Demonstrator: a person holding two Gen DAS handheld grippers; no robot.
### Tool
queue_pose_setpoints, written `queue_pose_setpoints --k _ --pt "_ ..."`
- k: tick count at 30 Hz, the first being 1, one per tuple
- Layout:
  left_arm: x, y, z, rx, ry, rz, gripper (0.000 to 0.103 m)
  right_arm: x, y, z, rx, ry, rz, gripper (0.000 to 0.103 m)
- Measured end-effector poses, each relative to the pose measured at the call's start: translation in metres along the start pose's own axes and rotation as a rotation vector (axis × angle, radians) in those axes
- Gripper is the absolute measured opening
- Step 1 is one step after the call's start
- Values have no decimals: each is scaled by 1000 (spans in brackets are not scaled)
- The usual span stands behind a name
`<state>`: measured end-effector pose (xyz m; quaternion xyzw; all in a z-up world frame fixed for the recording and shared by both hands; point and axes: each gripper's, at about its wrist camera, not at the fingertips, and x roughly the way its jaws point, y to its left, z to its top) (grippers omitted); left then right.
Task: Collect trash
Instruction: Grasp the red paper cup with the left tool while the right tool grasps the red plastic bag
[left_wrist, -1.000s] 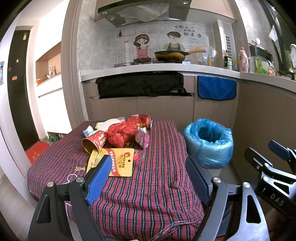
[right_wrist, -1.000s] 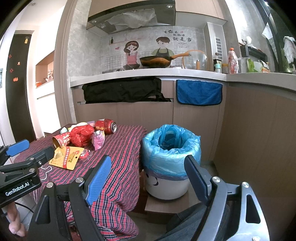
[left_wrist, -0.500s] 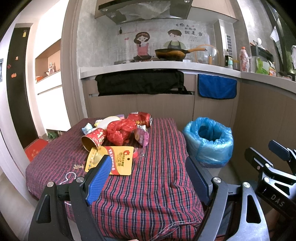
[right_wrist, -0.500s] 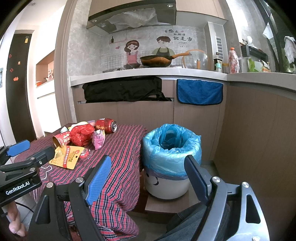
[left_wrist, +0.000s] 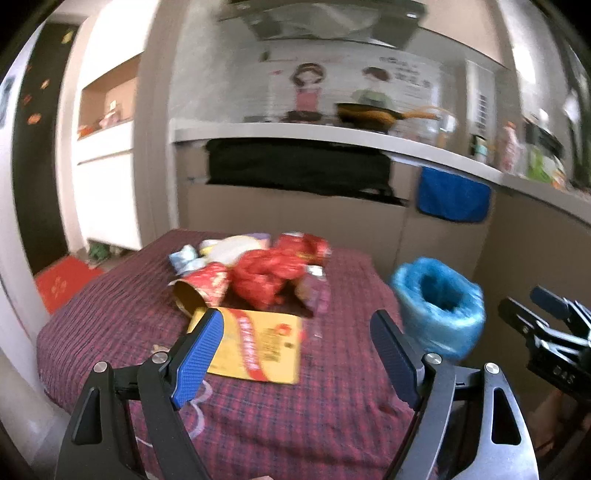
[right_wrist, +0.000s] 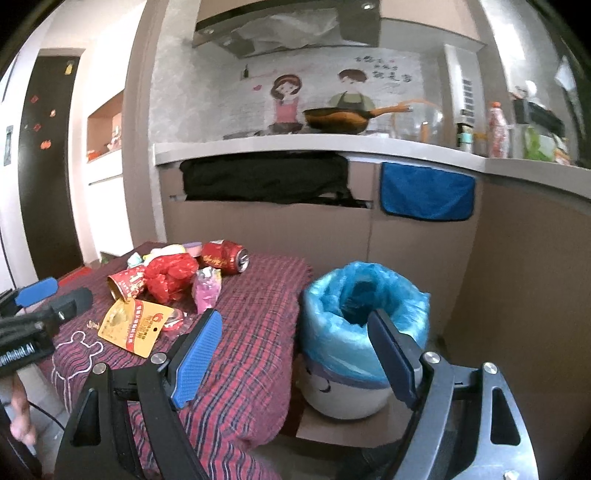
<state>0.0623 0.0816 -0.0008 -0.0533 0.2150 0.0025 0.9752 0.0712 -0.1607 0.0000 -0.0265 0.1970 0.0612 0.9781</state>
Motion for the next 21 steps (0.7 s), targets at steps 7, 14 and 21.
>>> queue_pose_setpoints --k 7,14,21 --pt "34 71 9 -102 40 93 80 48 29 17 -64 49 107 78" --pt "69 126 -1 -176 125 119 75 107 75 24 -146 145 242 76" --pt "108 150 -6 -169 176 81 69 168 137 41 -281 214 353 74"
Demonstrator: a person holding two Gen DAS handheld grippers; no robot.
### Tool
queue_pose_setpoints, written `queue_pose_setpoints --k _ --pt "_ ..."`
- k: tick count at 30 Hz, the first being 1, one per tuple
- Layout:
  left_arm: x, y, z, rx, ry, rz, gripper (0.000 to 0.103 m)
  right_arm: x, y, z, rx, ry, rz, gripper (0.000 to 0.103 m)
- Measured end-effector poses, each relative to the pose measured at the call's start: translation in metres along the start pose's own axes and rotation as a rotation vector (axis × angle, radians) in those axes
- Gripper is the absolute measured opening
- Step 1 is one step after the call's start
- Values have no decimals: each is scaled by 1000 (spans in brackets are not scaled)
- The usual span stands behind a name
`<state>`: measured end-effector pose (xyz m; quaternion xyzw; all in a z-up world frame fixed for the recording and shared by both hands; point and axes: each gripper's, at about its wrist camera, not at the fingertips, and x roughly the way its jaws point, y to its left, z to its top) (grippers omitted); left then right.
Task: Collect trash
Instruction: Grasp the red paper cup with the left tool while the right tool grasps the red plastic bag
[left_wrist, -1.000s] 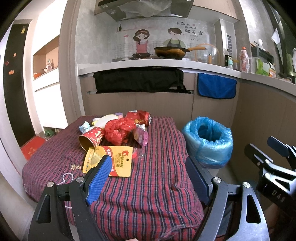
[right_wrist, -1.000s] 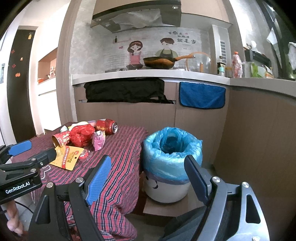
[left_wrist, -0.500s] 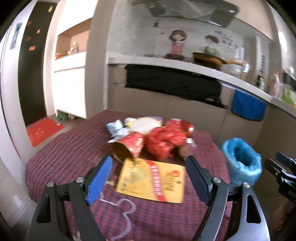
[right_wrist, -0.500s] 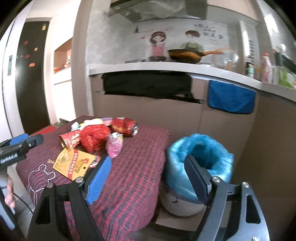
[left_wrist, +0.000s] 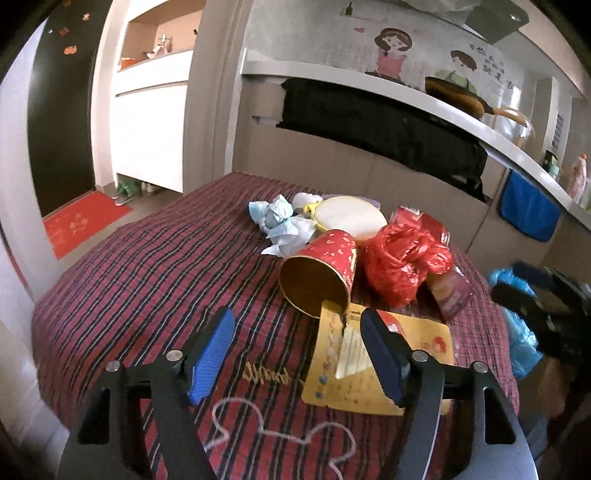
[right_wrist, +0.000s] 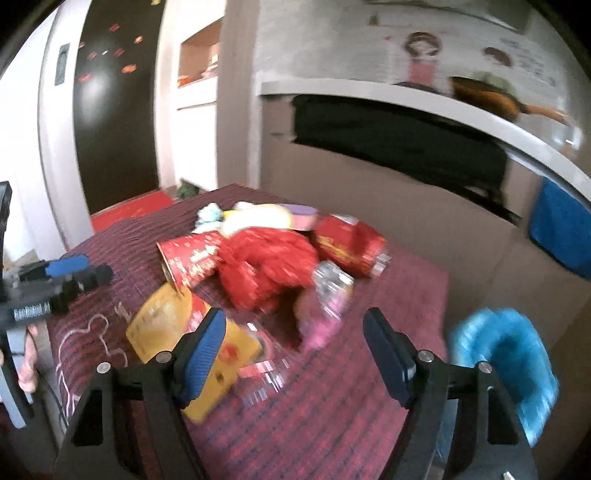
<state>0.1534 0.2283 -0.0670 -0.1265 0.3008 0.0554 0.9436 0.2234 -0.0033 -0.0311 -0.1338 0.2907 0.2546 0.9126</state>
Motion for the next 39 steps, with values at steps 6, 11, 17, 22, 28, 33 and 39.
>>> queue_pose_setpoints --k 6,11,17,22,28,33,39 --pt "29 12 10 -41 65 -82 65 78 14 52 -70 75 46 70" --pt "45 16 21 -65 79 -128 65 133 4 66 -52 155 -13 70" --pt "61 12 30 -90 103 -186 65 150 -11 56 108 239 148 72" --pt "62 8 36 -109 93 -195 62 130 -12 64 108 225 147 45" --pt "81 5 41 -192 128 -209 51 84 -25 72 96 96 18 27" --pt "100 -5 46 -232 122 -169 27 60 -44 63 127 68 2 27" --pt "89 -21 54 -178 50 -89 9 37 -61 43 195 58 0 27"
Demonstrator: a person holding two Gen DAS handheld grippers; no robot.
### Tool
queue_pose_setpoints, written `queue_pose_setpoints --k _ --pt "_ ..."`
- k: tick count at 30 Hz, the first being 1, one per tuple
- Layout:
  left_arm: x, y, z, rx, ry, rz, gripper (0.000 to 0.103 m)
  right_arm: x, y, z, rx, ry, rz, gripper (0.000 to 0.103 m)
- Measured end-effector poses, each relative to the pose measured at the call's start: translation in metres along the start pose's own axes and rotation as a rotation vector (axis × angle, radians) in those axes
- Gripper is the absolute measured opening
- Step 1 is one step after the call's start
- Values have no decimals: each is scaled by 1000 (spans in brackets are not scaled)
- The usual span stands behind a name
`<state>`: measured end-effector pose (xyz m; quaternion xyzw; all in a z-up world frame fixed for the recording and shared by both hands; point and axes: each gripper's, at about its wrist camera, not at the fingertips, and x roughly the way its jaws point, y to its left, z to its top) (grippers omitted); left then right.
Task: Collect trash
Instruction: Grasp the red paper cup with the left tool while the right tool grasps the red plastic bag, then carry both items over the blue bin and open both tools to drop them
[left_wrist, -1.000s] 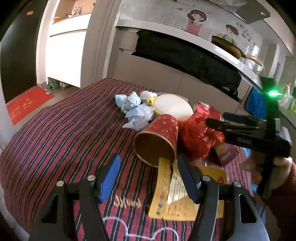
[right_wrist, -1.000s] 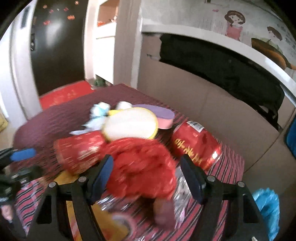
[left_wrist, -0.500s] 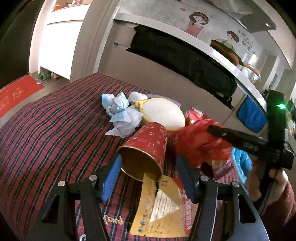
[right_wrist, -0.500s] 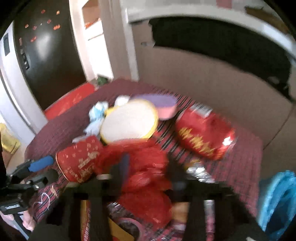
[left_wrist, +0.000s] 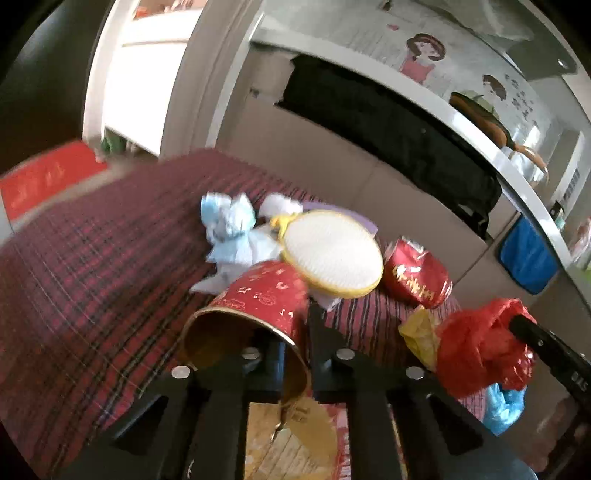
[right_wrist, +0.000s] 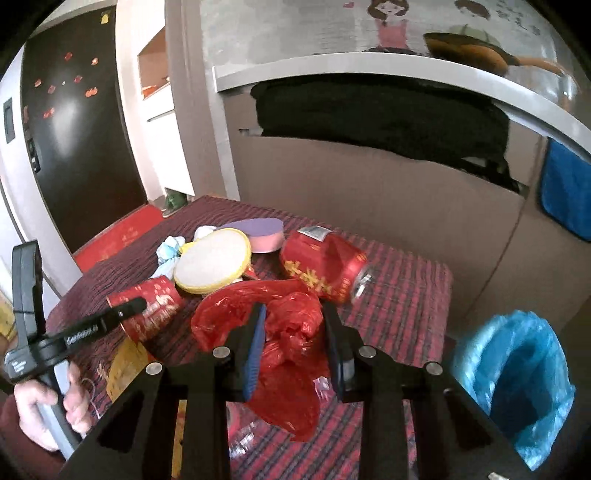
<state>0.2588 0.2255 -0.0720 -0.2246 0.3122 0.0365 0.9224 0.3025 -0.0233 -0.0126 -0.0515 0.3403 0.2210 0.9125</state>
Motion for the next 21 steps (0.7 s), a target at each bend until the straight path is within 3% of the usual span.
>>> queue_pose_setpoints --k 9,21 --pt "-57 -50 4 160 -165 32 6 -42 -9 -14 13 -101 -5 27" --pt "-108 -106 -1 313 -272 27 6 -91 -20 -14 18 -212 -43 27"
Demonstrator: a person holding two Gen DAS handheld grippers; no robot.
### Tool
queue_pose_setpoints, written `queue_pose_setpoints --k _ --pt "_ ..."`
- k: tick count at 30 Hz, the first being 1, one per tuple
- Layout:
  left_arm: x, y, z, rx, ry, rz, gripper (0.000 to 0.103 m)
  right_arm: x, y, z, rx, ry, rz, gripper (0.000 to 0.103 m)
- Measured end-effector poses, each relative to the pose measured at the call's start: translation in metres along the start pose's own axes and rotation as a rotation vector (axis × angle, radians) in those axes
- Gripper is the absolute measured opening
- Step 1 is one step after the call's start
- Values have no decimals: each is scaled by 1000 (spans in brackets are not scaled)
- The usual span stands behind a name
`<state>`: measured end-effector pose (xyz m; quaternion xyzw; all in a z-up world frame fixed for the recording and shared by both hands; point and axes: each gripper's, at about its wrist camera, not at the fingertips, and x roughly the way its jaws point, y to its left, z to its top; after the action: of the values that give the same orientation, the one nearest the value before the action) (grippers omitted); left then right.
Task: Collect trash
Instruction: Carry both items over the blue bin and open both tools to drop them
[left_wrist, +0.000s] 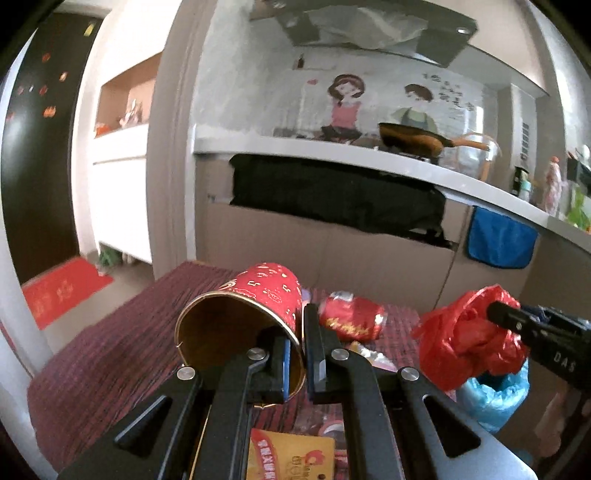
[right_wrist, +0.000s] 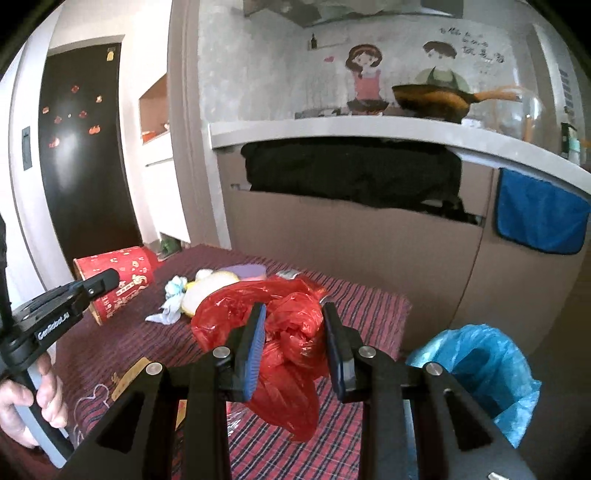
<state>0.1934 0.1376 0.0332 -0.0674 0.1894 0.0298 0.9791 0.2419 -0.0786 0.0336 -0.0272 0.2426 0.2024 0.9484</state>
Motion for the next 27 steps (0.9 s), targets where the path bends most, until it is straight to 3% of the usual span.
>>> queue_pose_setpoints --k 6,12,22,27 --pt "-12 -47 13 54 -40 -78 6 -31 -24 6 10 -68 -63 27" --pt "-10 -123 22 147 -73 -175 6 -68 -71 7 43 -126 -159 27" --pt "19 -230 10 220 -38 -330 6 -97 -154 -9 88 -152 -331 27" --pt "52 -268 -8 235 26 -381 6 -90 -192 -24 146 -113 -358 27"
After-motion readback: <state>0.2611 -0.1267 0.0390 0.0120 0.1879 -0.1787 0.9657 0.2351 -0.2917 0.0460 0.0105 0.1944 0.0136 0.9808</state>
